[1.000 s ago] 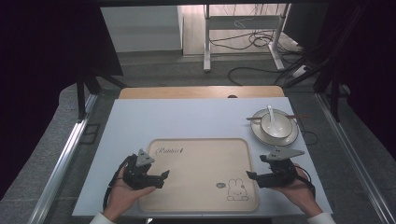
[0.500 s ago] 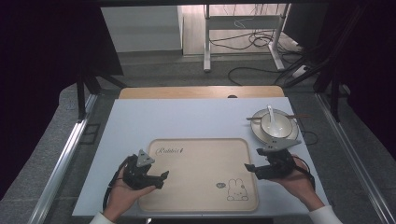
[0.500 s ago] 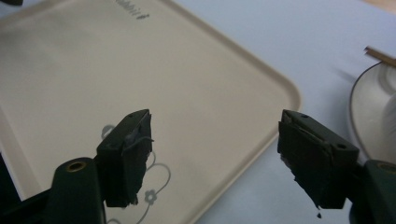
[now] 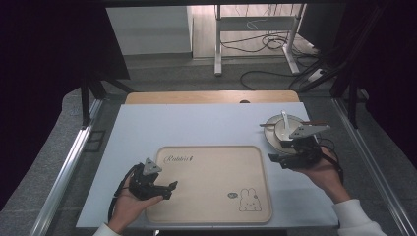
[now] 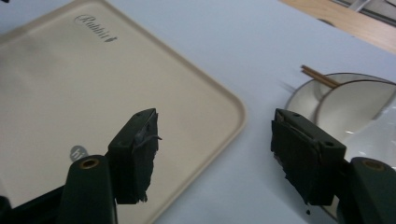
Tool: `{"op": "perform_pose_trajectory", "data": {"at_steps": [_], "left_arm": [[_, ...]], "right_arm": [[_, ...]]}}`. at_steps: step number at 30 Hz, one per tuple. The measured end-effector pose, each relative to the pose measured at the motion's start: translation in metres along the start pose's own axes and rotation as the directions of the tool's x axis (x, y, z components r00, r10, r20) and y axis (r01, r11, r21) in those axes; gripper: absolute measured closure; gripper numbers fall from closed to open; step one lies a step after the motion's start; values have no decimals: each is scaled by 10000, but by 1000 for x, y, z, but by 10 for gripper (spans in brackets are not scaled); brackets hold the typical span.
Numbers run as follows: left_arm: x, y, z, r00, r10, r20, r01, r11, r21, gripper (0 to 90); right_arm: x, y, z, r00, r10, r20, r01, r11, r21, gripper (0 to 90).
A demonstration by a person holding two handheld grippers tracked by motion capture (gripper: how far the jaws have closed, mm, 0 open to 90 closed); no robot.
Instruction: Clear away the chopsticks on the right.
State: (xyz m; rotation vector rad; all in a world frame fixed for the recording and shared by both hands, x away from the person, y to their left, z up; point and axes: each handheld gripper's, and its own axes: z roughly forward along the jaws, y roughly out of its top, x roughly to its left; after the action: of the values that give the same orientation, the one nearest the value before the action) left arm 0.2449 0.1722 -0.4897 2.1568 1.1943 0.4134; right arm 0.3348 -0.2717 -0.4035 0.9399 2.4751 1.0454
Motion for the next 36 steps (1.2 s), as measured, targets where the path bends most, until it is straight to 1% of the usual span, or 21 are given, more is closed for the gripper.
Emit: {"op": "perform_pose_trajectory", "data": {"at_steps": [1, 3, 4, 5, 6, 8, 9, 10, 12, 14, 15, 18, 20, 21, 24, 26, 28, 31, 32, 33, 36], "left_arm": [[0, 0, 0, 10000, -18, 2, 18, 10000, 3, 122], [0, 0, 0, 10000, -82, 13, 82, 10000, 13, 122], [-1, 0, 0, 9998, -179, 50, 179, 9998, -24, 121], [-1, 0, 1, 9995, -282, 137, 283, 9996, -55, 121], [0, 1, 0, 9985, -452, 321, 455, 9989, -86, 118], [0, 1, 0, 9983, -492, 323, 496, 9987, -116, 117], [0, 1, -1, 9982, -505, 326, 510, 9986, -143, 117], [1, 1, -2, 9980, -552, 318, 557, 9983, -150, 117], [1, 1, -2, 9980, -567, 295, 571, 9983, -135, 117], [1, 1, -2, 9979, -588, 272, 592, 9982, -123, 117], [1, 2, -1, 9980, -579, 252, 582, 9982, -111, 117], [0, 2, 1, 9984, -501, 249, 501, 9987, -19, 118], [0, 2, 2, 9987, -436, 246, 435, 9990, 36, 118], [0, 2, 2, 9987, -436, 246, 435, 9990, 36, 118], [1, 2, 3, 9989, -408, 230, 406, 9991, 91, 118], [1, 1, 3, 9988, -430, 233, 427, 9990, 115, 118], [3, 1, 2, 9992, -322, 249, 317, 9993, 217, 118], [3, 1, 3, 9989, -397, 230, 393, 9991, 167, 118], [3, 0, 3, 9990, -396, 227, 392, 9991, 175, 118], [3, 1, 2, 9992, -327, 220, 322, 9992, 235, 118], [3, 0, 3, 9992, -348, 193, 344, 9992, 201, 118]], "right_arm": [[-5, 1, -4, 9999, 36, 151, -36, 10000, 13, 324], [-11, 2, -8, 9997, 126, 208, -125, 9999, -27, 328], [-18, 3, -12, 9992, 211, 339, -211, 9998, -2, 331], [-18, 3, -12, 9992, 211, 339, -211, 9998, -2, 331], [-26, 3, -16, 9987, 237, 452, -238, 9997, 12, 347], [-29, 3, -17, 9986, 253, 464, -254, 9997, 21, 356], [-35, 4, -20, 9984, 303, 482, -306, 9995, 45, 362], [-44, 4, -23, 9970, 391, 666, -398, 9992, 92, 375], [-48, 5, -24, 9963, 445, 740, -454, 9989, 108, 378], [-64, 6, -27, 9926, 608, 1053, -628, 9979, 158, 386], [-64, 6, -27, 9926, 608, 1053, -628, 9979, 158, 386], [-81, 6, -25, 9886, 834, 1252, -882, 9956, 329, 398], [-97, 8, -23, 9834, 1140, 1414, -1205, 9920, 381, 411], [-97, 8, -23, 9834, 1140, 1414, -1205, 9920, 381, 411], [-110, 10, -20, 9790, 1449, 1436, -1534, 9869, 497, 413], [-123, 11, -15, 9739, 1604, 1603, -1759, 9805, 873, 412], [-127, 12, -14, 9724, 1651, 1648, -1819, 9790, 923, 413], [-137, 11, -11, 9644, 1929, 1809, -2136, 9715, 1030, 413], [-143, 11, -9, 9599, 2051, 1909, -2283, 9675, 1083, 413], [-143, 11, -9, 9599, 2051, 1909, -2283, 9675, 1083, 413], [-152, 12, -6, 9550, 2213, 1973, -2472, 9618, 1174, 424]]}}
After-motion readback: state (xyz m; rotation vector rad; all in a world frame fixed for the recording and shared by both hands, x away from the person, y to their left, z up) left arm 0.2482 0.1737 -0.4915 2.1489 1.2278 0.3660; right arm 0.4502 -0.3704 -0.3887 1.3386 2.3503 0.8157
